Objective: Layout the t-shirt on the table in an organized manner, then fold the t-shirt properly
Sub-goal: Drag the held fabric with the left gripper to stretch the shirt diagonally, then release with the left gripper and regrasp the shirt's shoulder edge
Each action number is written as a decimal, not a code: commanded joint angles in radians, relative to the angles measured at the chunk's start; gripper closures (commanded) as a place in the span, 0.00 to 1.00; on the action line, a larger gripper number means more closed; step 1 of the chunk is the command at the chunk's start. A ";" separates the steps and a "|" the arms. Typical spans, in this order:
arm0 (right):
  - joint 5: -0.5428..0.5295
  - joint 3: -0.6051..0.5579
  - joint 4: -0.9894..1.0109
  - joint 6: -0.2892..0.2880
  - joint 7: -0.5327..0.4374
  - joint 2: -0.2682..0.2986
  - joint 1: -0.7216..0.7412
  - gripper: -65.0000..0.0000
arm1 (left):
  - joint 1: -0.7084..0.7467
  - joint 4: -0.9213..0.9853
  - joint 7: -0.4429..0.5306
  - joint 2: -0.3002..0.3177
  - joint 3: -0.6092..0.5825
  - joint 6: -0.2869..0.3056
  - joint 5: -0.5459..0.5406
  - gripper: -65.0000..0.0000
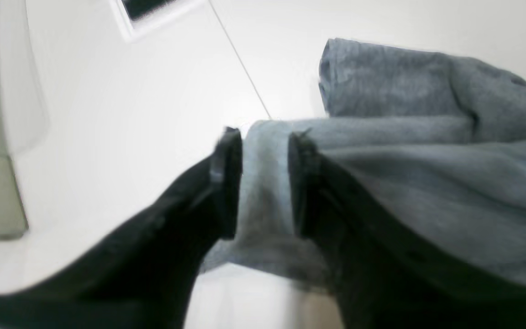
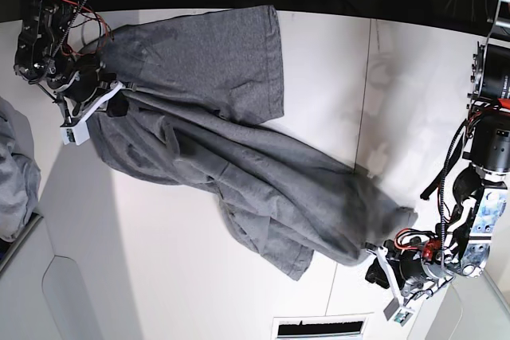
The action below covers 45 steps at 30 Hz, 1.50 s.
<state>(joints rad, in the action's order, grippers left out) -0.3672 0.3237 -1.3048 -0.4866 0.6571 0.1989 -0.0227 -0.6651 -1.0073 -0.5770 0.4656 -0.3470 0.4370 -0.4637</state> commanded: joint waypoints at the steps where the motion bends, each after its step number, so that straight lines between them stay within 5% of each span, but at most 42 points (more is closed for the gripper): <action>1: 0.003 0.005 -0.013 0.011 0.032 0.012 -0.002 1.00 | -0.029 -0.016 0.001 0.015 0.010 0.019 -0.031 0.64; 6: -0.064 0.006 -0.110 0.008 0.032 0.011 0.000 1.00 | -0.003 -0.016 -0.048 0.031 0.023 0.104 -0.148 0.63; 12: -0.063 0.006 -0.204 0.008 0.031 0.005 0.005 1.00 | 0.104 -0.012 -0.009 0.080 0.058 0.105 -0.120 0.63; 17: -0.059 0.006 -0.203 0.008 0.032 -0.012 0.057 1.00 | 0.185 -0.003 0.139 0.080 0.058 -0.006 0.019 0.63; 19: -0.060 0.006 -0.202 0.012 0.033 -0.014 0.064 0.89 | 0.198 -0.003 0.199 0.077 0.058 -0.060 0.060 0.63; 22: -0.064 0.006 -0.202 0.011 0.095 -0.014 0.061 0.74 | 0.202 0.017 0.253 0.063 0.058 -0.078 0.157 0.63; 28: -0.098 0.006 -0.203 0.011 0.151 -0.014 0.048 0.74 | 0.197 0.137 0.303 0.042 0.058 -0.085 0.183 0.63; 30: -0.141 0.006 -0.203 -0.003 0.154 -0.014 0.029 0.79 | 0.200 0.166 0.290 0.027 0.058 -0.038 0.183 0.63; 33: -0.246 0.006 -0.203 -0.068 0.180 -0.022 -0.005 1.00 | 0.209 0.173 0.286 0.005 0.058 0.021 0.183 0.63; 42: -0.317 0.003 -0.230 -0.093 0.179 -0.110 -0.047 1.00 | 0.205 0.165 0.241 0.018 0.058 0.021 0.135 0.63; 45: -0.228 0.003 -0.232 -0.089 0.097 -0.111 -0.010 1.00 | 0.210 0.100 0.162 0.060 0.058 0.128 0.004 0.67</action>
<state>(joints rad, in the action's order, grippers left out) -0.5636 0.3244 -1.5139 -0.5652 0.7738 0.0834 -0.0494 -0.4232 -0.8894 -0.4416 0.5121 -0.2951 0.5644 -0.4568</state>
